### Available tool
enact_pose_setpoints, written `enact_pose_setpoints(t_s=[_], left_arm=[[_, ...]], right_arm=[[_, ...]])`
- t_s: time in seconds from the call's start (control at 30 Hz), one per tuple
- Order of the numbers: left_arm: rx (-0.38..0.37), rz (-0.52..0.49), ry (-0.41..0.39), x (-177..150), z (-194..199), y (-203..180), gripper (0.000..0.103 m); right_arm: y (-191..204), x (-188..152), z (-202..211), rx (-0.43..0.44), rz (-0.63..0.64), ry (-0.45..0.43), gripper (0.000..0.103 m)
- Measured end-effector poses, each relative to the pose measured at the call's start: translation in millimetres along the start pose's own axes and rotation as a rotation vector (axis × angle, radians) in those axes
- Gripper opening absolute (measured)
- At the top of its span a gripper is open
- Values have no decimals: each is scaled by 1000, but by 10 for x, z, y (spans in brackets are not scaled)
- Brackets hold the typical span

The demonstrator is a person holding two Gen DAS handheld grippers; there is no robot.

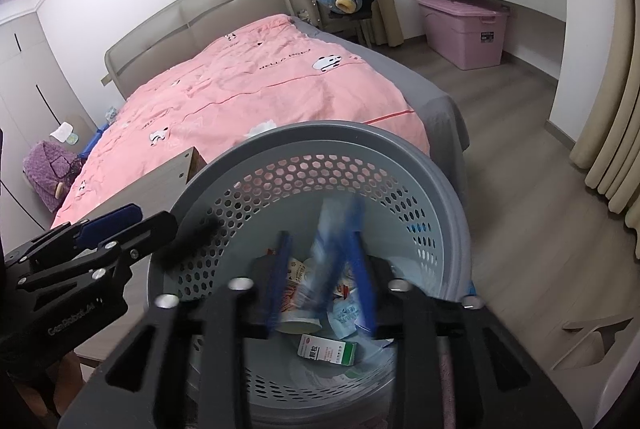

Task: Collect trash

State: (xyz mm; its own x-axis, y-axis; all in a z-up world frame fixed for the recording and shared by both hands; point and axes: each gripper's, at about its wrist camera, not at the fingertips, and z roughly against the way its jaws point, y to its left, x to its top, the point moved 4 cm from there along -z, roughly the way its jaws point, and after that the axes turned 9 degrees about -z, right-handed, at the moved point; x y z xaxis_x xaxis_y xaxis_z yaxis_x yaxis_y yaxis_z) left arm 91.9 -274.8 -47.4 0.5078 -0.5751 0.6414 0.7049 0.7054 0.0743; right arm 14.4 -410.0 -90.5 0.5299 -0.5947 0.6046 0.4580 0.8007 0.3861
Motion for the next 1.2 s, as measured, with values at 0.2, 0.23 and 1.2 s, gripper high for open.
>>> enact_pose_setpoints(t_s=[0.2,0.23,1.2], left_arm=[[22,19,-1,-10,37,58,65],[26,22,-2,-13,45,68,67],[87,74,-4,-105,120,199,79]], right_arm=[[20,-13,16,-4,5,-5,46],[20,-13,16,-5,5,-5,47],[2,-68,52,-22,7,-27,71]])
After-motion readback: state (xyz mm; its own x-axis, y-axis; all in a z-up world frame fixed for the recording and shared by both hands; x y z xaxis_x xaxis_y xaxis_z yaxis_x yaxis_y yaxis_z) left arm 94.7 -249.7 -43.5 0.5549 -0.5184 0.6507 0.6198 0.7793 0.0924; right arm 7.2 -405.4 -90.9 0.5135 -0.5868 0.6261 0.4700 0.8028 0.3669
